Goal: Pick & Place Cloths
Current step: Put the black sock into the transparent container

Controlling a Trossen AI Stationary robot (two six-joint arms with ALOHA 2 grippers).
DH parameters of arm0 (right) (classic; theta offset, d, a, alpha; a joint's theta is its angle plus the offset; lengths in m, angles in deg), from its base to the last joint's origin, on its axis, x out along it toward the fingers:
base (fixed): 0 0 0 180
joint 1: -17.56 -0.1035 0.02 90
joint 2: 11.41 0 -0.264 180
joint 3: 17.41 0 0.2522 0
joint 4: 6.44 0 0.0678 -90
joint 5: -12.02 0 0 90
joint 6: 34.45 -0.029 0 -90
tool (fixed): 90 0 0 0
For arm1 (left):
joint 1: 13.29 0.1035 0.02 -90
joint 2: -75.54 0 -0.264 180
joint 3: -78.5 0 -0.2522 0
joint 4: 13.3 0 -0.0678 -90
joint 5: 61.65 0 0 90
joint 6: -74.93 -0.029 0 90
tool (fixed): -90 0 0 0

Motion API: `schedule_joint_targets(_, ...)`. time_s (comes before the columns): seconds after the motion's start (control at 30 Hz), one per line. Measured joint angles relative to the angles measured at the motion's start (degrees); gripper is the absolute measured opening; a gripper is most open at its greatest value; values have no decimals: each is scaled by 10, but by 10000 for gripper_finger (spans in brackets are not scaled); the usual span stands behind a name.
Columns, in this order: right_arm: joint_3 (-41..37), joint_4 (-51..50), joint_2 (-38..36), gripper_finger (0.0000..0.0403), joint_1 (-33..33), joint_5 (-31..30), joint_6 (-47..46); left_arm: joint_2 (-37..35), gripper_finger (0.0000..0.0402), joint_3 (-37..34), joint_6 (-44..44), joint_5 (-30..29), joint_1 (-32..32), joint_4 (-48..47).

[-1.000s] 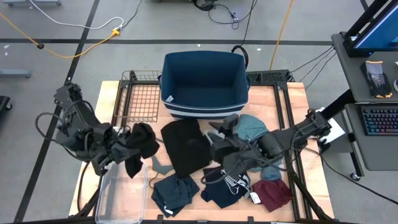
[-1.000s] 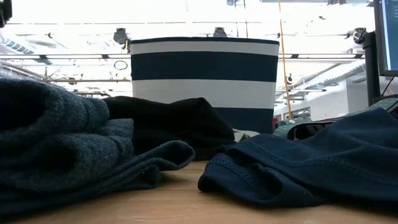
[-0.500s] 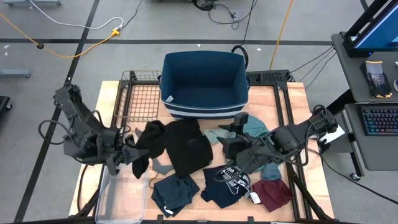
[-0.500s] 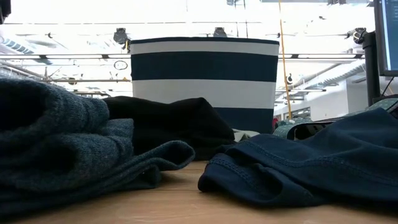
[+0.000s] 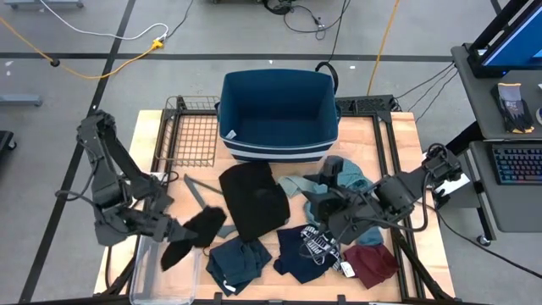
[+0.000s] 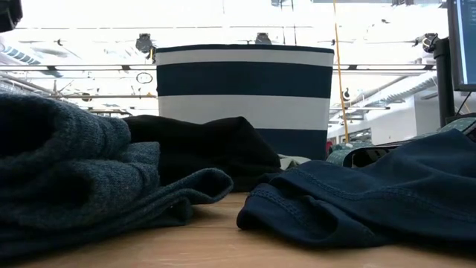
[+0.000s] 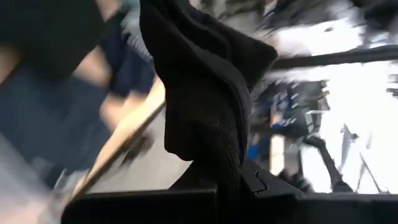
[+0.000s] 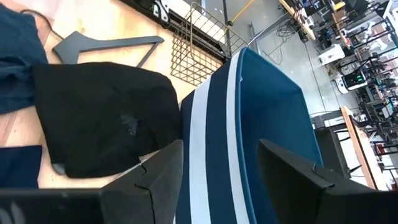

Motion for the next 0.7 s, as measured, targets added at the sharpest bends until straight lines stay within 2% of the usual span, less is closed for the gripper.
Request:
schedule_joint_targets(0.13,0,-11,0,196,0,3,-13,0,0,0,155,138,-7,-96)
schedule_joint_targets(0.27,0,-10,0,196,0,18,-16,0,0,0,236,252,-13,-156)
schedule_joint_targets(0.53,0,-11,0,196,0,43,-28,0,0,0,303,335,-32,-247)
schedule_joint_targets(0.7,0,-11,0,196,0,43,-28,1,0,0,311,347,-28,-322)
